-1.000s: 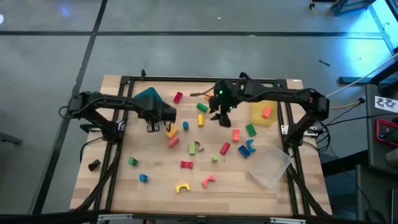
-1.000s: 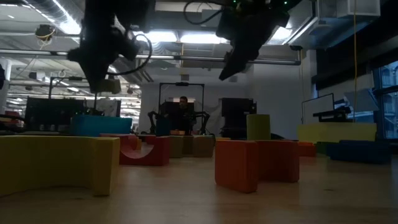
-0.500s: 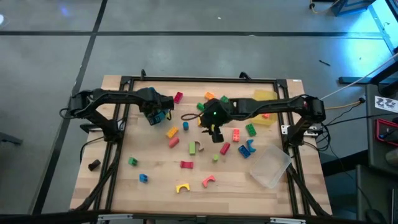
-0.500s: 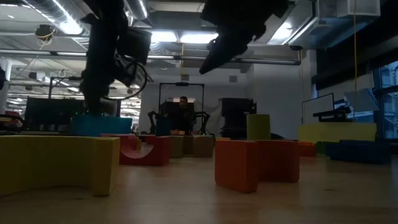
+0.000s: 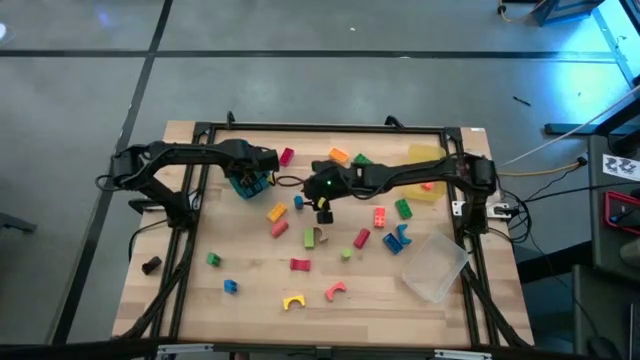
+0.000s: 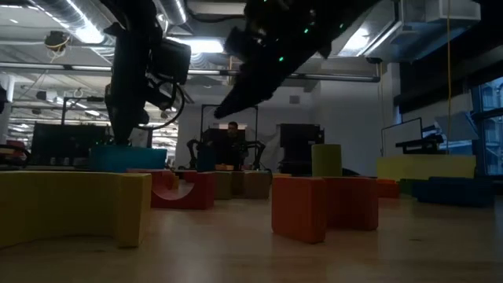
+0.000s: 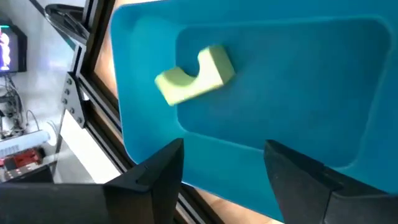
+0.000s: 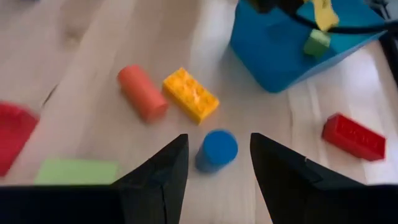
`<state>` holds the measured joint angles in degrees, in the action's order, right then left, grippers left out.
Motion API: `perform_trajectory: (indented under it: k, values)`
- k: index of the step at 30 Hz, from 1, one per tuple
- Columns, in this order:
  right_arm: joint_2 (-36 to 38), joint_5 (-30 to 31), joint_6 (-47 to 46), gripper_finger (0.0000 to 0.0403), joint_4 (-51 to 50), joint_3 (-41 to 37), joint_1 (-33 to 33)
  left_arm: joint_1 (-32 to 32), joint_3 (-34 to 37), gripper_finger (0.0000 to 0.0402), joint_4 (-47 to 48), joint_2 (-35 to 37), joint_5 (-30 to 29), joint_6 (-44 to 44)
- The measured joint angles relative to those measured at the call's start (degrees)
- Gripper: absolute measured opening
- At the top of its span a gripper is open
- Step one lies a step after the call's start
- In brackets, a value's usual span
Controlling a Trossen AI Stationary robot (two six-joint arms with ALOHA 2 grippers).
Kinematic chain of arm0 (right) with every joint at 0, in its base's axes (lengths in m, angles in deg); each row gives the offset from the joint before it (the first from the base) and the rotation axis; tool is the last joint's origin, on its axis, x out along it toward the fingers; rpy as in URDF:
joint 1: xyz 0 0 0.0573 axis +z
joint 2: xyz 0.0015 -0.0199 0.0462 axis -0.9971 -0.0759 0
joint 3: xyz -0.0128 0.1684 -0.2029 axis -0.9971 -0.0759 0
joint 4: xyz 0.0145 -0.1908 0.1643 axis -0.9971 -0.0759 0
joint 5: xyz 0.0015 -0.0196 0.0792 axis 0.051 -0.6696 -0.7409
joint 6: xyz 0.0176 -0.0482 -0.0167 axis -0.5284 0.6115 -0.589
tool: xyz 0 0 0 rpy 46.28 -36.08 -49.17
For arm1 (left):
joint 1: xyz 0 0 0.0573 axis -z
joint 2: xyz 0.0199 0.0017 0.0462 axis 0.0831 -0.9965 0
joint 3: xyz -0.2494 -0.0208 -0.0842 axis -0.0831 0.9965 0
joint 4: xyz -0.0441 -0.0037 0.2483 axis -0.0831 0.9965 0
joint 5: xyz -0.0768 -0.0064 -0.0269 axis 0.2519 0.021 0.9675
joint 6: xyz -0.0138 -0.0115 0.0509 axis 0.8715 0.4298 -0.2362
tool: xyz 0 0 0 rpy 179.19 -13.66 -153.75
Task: Sort blocks by size
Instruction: Put the blue cylindrical block into the transparent bin
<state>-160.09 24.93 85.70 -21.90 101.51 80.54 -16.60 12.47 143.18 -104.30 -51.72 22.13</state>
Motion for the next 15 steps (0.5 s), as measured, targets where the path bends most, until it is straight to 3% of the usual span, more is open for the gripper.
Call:
perform_trajectory:
  k: [5, 15]
  values:
    - [-4.17, 1.24, 0.66, 0.0172, 6.95, 0.00, 0.11, 0.00, 0.00, 0.0207, -0.42, 0.04, 0.51, 0.00]
    - [-6.63, 1.82, 0.69, 0.0179, 8.40, 0.07, 0.15, 0.00, 0.00, 0.0208, -0.68, 0.09, 0.67, 0.61]
